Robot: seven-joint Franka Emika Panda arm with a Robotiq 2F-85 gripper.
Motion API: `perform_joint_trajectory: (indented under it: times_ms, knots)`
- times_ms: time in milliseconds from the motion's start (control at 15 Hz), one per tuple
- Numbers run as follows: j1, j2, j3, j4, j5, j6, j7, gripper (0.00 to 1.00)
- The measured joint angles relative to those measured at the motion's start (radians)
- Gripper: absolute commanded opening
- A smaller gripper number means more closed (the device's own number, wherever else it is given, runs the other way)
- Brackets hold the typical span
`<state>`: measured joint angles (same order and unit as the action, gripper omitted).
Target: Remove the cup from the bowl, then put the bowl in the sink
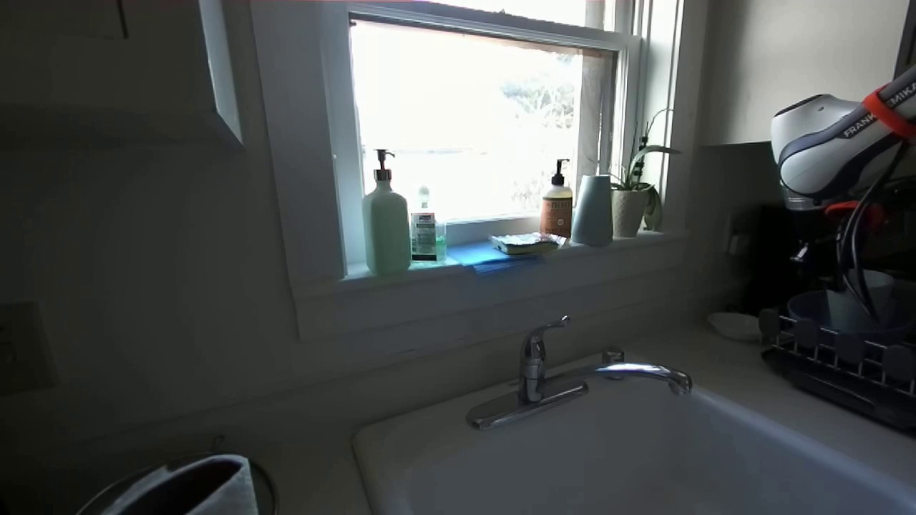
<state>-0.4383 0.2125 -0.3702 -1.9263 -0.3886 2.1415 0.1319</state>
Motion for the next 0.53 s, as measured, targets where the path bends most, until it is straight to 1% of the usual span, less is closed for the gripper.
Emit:
perform_joint_trajectory:
  times_ms: [267,533]
  knots:
    - [0.016,-0.005,0.0,0.031,0.0,-0.013,-0.013,0.01]
    - [0.051,-0.035,0.005,0.043,0.0,-0.037,-0.04,0.01]
